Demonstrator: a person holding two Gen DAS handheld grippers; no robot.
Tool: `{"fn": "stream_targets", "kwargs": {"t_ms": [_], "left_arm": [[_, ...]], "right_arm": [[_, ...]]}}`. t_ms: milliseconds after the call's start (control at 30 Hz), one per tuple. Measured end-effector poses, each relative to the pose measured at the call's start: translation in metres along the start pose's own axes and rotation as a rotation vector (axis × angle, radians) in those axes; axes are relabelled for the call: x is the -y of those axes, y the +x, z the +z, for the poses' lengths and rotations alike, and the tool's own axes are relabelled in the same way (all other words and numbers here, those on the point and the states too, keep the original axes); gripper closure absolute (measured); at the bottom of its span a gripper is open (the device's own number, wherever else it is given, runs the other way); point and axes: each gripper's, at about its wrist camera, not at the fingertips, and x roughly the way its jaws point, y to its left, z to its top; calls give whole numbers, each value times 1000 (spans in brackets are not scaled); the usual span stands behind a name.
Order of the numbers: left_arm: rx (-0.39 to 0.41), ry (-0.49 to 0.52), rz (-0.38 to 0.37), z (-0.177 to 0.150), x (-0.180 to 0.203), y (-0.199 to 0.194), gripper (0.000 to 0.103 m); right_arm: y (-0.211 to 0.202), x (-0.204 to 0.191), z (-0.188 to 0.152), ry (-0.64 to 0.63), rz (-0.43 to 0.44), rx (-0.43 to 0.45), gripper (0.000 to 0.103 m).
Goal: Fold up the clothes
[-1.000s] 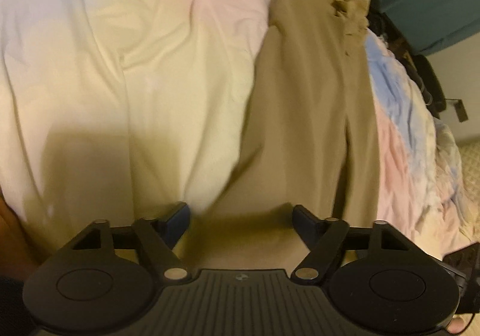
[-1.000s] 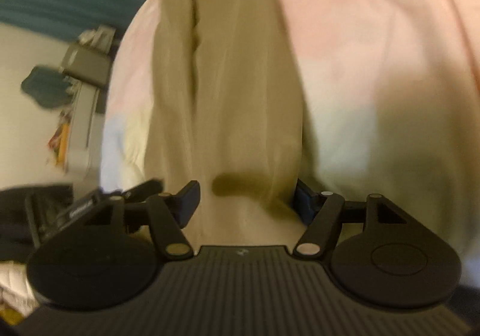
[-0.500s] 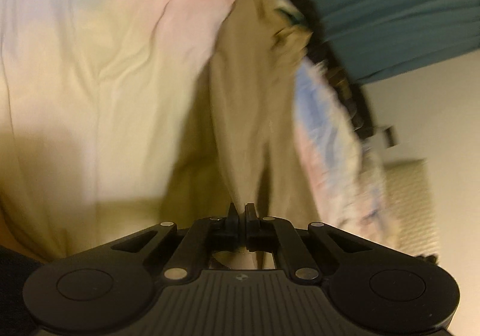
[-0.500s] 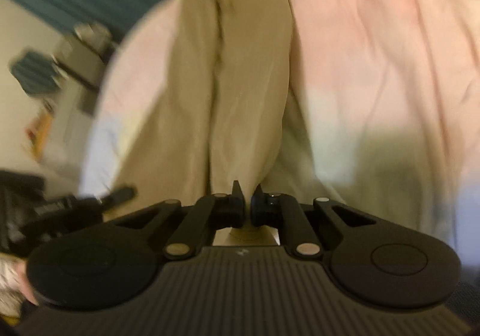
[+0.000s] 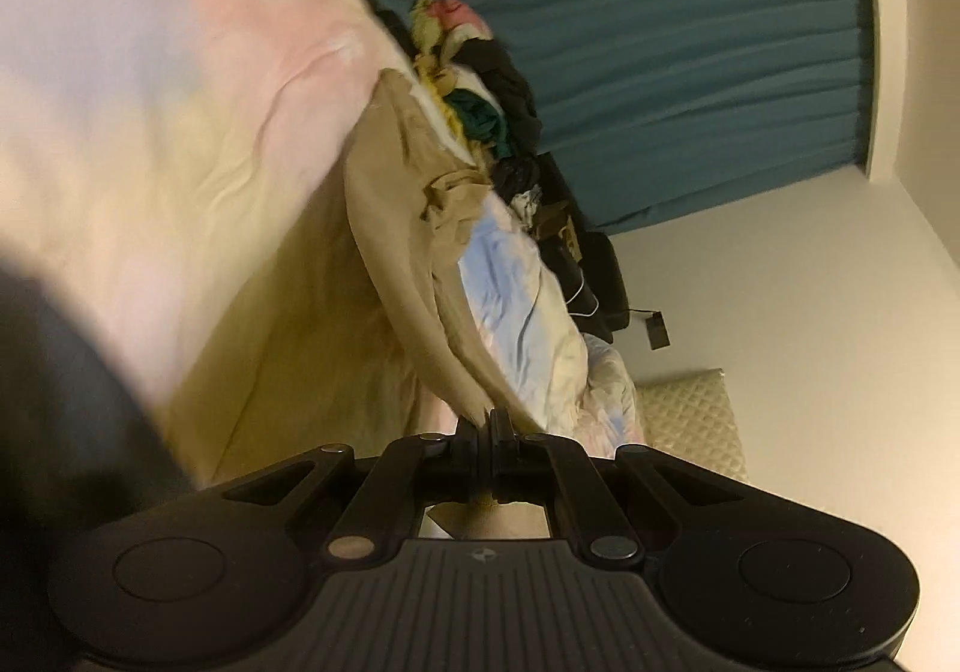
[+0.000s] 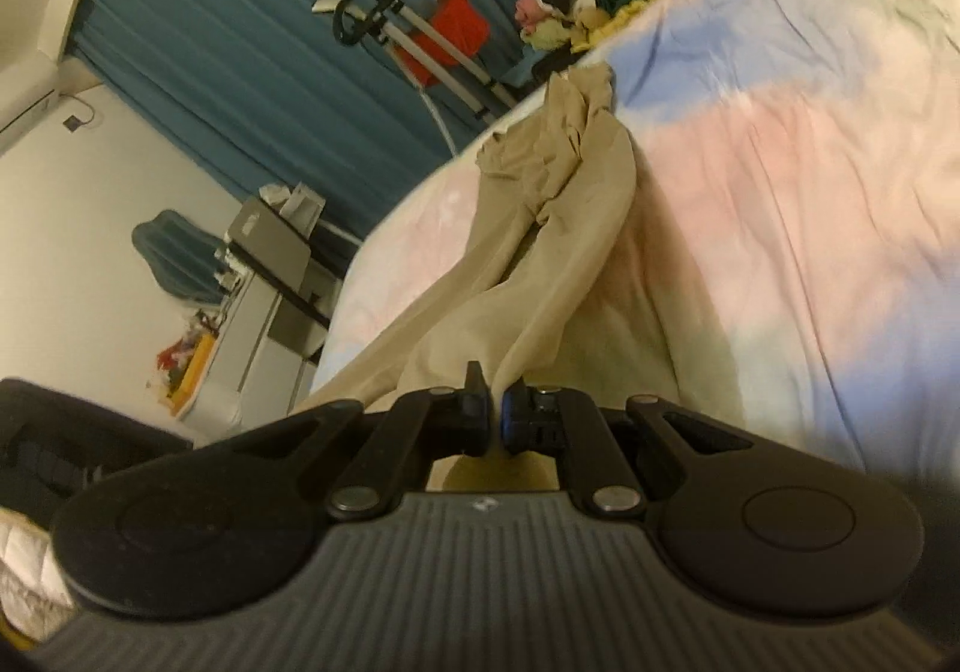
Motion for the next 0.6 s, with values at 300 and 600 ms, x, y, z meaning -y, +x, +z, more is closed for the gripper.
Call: {"fn": "stream_targets", "kwargs": {"t_ms": [300, 600], "left_arm": [[16, 15, 87, 31, -6, 51, 100], [146, 184, 271, 138, 52, 149, 99]], "right_arm": [[24, 15, 19, 111, 26, 47, 96], [139, 15, 131, 100, -59, 112, 95]]}}
